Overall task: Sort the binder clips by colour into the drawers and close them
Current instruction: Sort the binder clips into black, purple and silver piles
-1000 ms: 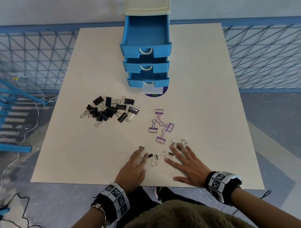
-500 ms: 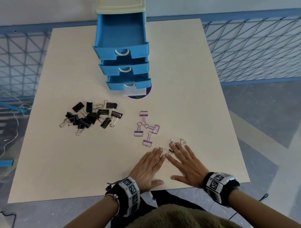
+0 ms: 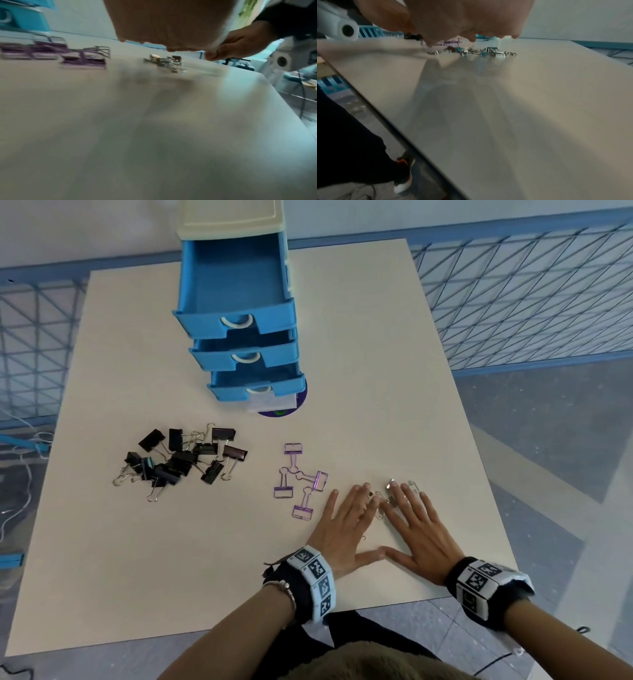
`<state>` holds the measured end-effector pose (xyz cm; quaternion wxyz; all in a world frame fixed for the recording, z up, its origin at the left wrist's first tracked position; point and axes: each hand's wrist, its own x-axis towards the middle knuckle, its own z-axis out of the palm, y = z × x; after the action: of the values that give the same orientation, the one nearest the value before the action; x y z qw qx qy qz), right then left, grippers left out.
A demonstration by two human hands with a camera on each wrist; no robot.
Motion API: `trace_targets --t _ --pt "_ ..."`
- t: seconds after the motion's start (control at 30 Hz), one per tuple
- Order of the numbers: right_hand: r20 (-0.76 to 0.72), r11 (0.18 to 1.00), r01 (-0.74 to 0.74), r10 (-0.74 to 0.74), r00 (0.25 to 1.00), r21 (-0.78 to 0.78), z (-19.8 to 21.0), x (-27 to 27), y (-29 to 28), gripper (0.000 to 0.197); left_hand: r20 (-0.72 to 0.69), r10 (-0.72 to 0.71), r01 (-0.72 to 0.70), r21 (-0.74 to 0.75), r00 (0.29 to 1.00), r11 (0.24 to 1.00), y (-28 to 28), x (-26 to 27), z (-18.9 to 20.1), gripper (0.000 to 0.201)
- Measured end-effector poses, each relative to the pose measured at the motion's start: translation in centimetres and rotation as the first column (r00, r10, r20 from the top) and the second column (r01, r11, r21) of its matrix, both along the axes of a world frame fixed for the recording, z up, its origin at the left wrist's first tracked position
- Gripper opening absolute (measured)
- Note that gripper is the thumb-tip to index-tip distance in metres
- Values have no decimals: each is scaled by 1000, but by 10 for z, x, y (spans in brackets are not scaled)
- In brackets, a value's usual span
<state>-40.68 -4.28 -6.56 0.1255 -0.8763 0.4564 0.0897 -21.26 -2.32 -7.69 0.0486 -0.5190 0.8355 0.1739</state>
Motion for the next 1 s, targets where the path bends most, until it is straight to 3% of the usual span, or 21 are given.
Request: trace_targets --t 0.1,0.23,0.4,0.5,0.6,0.8,0.93,1.0 --pt "38 1000 8 -8 999 1 11 20 -1 73 -48 126 -130 -93 991 987 -10 25 8 79" --pt "47 997 -57 55 997 44 19 68 -9 71 -94 312 -315 -26 945 949 -33 69 13 71" --pt "16 992 -71 70 997 100 9 121 -13 77 44 237 -238 15 971 971 -58 101 11 71" --pt "11 985 -83 83 997 148 1 129 -10 81 75 190 -196 70 979 978 -59 109 8 75" --pt "18 980 -135 134 991 149 -6 126 -1 86 76 174 -178 48 982 983 -44 110 3 66" --pt "-18 962 -222 227 974 158 -8 126 25 89 -26 242 -242 8 970 970 4 112 -5 57" --pt "-3 981 -173 174 985 85 6 136 27 88 -89 267 -261 80 959 962 10 118 8 60" --pt "29 990 -135 134 991 43 19 146 21 83 -188 320 -318 44 928 947 8 128 20 60"
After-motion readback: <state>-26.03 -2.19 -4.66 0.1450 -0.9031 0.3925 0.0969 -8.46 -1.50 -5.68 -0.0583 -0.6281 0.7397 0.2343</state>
